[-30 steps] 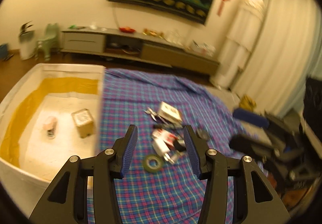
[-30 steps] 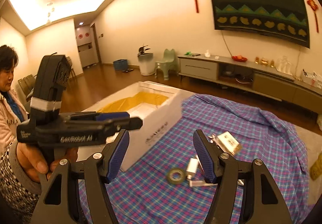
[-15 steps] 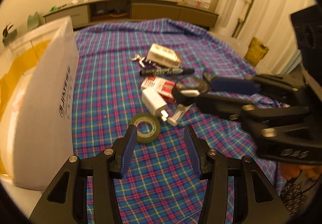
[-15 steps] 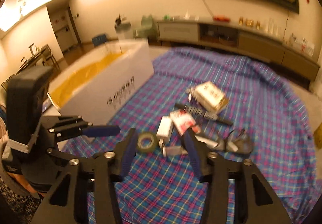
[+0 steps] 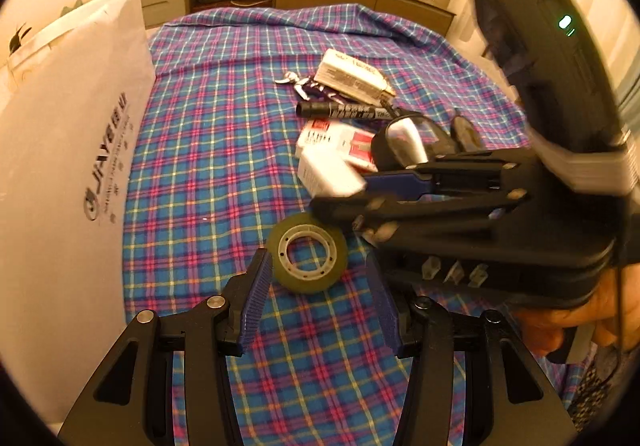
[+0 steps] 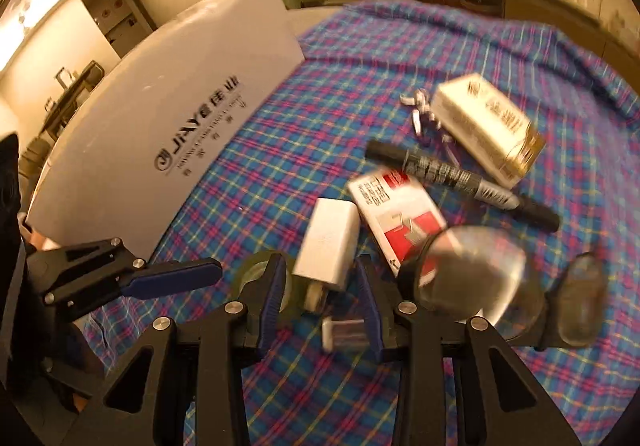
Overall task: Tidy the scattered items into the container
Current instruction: 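Grasp the green tape roll with the left tool while the right tool grasps the white charger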
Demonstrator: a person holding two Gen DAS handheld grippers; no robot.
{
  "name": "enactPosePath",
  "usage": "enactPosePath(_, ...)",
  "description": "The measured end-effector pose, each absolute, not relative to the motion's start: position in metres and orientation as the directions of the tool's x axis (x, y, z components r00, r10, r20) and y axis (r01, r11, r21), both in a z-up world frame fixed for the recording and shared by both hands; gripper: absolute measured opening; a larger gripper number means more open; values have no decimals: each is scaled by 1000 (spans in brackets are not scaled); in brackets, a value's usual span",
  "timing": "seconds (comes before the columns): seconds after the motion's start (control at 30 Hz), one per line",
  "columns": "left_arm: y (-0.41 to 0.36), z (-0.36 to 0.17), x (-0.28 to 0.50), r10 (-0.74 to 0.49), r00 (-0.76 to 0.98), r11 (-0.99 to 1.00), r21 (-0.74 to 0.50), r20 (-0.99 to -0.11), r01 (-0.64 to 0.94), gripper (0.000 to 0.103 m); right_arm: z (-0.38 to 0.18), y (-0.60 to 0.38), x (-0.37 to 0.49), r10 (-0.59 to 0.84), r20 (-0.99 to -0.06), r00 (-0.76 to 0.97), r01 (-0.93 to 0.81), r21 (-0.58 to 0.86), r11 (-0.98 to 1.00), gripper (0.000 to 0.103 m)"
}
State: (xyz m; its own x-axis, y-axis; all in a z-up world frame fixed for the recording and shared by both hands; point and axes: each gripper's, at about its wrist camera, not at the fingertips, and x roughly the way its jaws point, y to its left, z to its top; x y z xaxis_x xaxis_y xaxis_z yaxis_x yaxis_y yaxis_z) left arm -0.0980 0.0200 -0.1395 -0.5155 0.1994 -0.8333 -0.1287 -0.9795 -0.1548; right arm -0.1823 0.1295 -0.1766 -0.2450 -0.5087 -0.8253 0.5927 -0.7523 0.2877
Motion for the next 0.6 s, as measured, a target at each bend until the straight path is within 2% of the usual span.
enactPosePath(0.03, 21, -140, -99, 189, -525, -982, -144, -830, -125, 52, -178, 134, -187, -512, -824, -241, 581, 300, -757, 23)
enactPosePath(0.37, 28, -142, -97, 148, -546, -988, -98, -824, -120, 55, -168, 162, -192, -547, -804, -236, 522, 370, -769, 23)
enactPosePath(0.53, 38, -149, -96, 58, -572, -989, 31, -818, -145, 58, -166, 158, -189, -547, -804, -233, 524, 369, -767, 23)
enactPosePath(0.6, 34, -153, -100, 57, -559, -992, 18, -827, -128, 61, -167, 156, -186, -546, -806, -229, 528, 368, -765, 23)
